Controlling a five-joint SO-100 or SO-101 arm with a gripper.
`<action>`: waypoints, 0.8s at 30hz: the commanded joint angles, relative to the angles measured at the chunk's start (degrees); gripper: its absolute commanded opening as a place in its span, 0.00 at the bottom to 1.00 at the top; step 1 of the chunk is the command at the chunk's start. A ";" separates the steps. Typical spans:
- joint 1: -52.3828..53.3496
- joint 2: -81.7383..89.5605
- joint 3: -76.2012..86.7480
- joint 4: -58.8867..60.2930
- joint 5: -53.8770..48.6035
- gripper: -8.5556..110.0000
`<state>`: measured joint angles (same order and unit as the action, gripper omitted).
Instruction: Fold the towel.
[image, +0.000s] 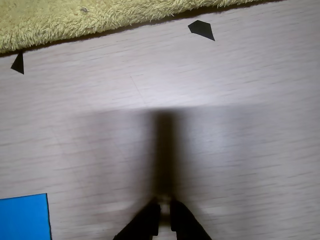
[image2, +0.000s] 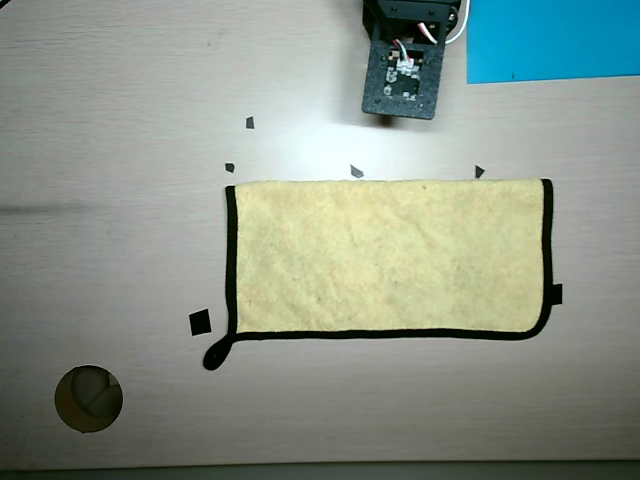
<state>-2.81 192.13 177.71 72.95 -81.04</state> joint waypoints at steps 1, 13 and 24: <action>-0.26 0.18 2.29 0.35 -0.88 0.08; -0.26 0.18 2.29 0.35 -0.88 0.08; -0.26 0.18 2.29 0.35 -0.88 0.08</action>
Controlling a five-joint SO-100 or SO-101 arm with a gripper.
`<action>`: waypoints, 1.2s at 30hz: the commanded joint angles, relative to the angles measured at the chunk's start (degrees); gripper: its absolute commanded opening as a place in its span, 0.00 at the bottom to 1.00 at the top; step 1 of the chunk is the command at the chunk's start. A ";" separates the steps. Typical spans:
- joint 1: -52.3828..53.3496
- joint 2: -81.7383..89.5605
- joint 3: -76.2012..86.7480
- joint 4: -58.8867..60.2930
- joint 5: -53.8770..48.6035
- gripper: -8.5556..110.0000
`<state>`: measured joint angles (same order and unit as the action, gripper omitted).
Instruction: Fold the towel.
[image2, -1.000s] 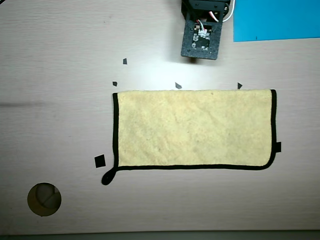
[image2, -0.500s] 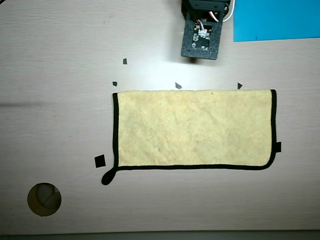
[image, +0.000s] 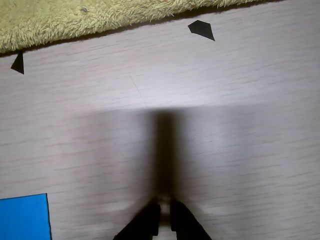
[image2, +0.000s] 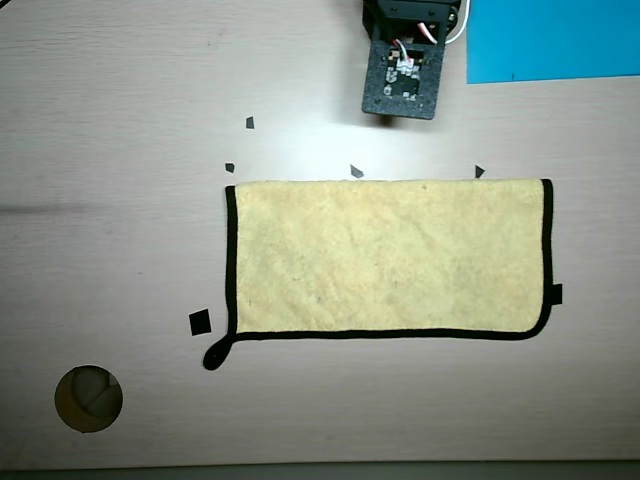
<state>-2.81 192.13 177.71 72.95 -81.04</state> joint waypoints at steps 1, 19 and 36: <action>-0.26 0.18 2.29 0.35 -0.88 0.08; 0.53 0.18 2.29 0.35 -0.88 0.08; 7.21 -20.83 -14.77 -13.45 27.69 0.07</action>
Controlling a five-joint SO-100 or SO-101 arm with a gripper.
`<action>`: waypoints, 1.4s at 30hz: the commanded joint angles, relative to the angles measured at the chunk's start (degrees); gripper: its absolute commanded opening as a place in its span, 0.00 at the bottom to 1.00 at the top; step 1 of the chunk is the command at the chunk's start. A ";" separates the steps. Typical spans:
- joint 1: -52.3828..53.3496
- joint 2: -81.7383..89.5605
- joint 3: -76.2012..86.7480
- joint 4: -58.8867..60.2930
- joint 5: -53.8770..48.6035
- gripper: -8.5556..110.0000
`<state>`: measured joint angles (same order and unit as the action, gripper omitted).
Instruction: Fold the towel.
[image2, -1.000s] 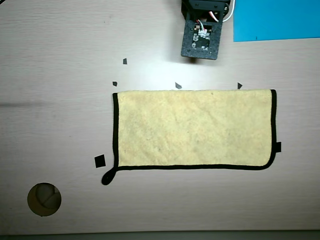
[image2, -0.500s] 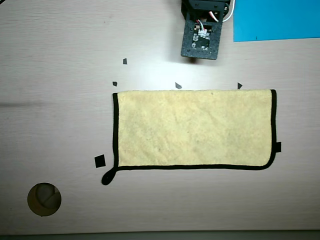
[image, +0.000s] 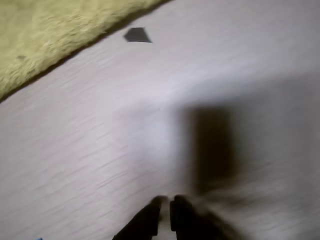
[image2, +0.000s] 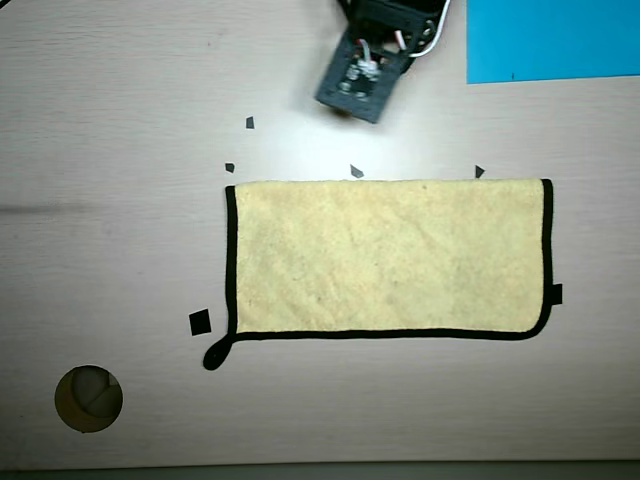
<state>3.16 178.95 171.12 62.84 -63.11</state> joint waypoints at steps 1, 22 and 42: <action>1.67 -10.90 -11.25 -4.13 13.45 0.07; 22.32 -66.36 -46.67 -23.91 51.86 0.24; 18.28 -82.97 -48.69 -44.30 49.66 0.20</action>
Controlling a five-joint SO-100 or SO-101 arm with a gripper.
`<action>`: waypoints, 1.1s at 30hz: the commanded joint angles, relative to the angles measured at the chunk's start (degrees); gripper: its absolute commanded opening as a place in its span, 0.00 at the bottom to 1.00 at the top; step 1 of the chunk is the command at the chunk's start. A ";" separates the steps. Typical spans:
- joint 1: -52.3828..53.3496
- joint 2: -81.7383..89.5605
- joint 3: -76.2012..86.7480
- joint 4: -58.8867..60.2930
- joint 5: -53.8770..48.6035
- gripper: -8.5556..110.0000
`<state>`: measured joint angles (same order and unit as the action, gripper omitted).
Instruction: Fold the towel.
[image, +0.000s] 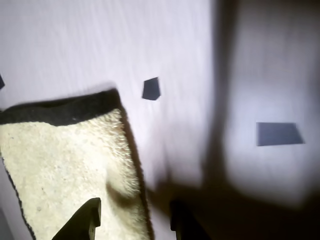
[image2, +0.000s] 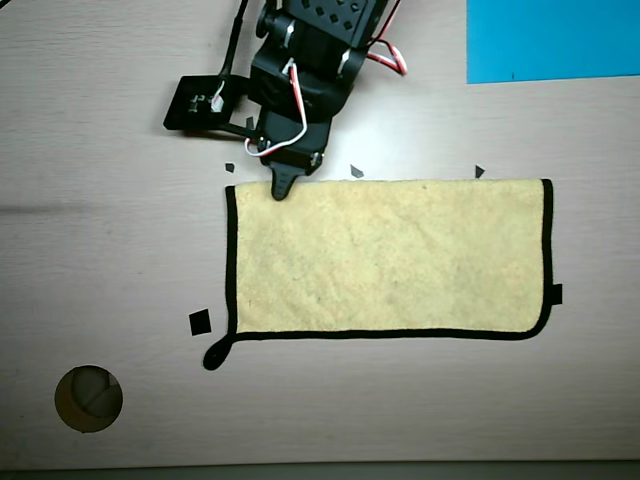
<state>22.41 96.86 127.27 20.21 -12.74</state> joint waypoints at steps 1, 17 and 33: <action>-1.05 -1.76 -5.36 -1.93 -0.88 0.20; -0.97 -9.40 -11.07 -5.19 -2.20 0.17; -3.34 -8.09 -13.54 -8.61 -12.83 0.07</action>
<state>20.39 86.13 117.51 13.01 -23.91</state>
